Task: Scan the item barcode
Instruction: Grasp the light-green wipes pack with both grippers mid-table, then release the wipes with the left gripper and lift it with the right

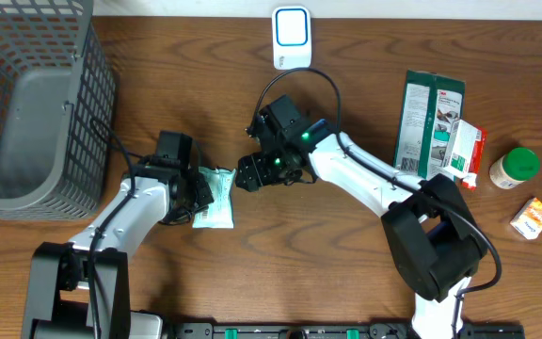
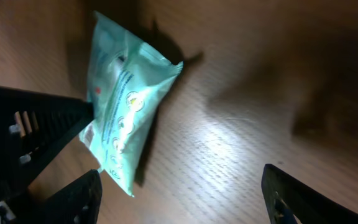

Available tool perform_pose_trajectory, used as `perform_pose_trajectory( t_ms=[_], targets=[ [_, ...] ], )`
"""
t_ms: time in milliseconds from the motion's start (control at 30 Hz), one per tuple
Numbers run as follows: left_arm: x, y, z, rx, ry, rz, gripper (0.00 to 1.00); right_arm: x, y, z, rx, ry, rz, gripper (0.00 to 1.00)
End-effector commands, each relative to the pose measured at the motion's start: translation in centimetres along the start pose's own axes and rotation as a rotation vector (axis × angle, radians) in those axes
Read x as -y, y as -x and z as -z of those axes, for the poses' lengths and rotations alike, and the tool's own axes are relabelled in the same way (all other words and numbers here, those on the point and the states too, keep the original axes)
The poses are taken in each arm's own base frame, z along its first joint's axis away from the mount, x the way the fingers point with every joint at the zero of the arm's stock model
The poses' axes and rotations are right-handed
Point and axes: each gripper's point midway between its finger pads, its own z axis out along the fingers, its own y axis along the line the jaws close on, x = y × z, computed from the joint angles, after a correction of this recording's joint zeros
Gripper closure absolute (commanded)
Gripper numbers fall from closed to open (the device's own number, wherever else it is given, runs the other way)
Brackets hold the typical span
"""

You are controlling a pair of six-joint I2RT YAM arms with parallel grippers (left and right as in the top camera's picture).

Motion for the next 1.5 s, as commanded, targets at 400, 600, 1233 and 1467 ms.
perform_pose_trajectory(
  t_ms=[400,600,1233,1467],
  targets=[
    [-1.3,-0.3,-0.7,0.019,0.057,0.034,0.79,-2.9,-3.2,-7.2,-0.161,0.212,-0.101,0.28],
    [-1.4,-0.4,-0.7,0.016,0.060,0.035,0.79,-4.4,-4.3,-9.6,-0.217,0.317,-0.133,0.39],
    [3.7,3.6,9.1,0.223,-0.140,-0.015,0.76,-2.9,0.1,-3.3,0.034,0.034,0.218,0.99],
    [2.6,6.8,17.2,0.572,-0.119,-0.008,0.61,-3.8,0.2,2.8,0.083,-0.033,0.351,0.99]
  ],
)
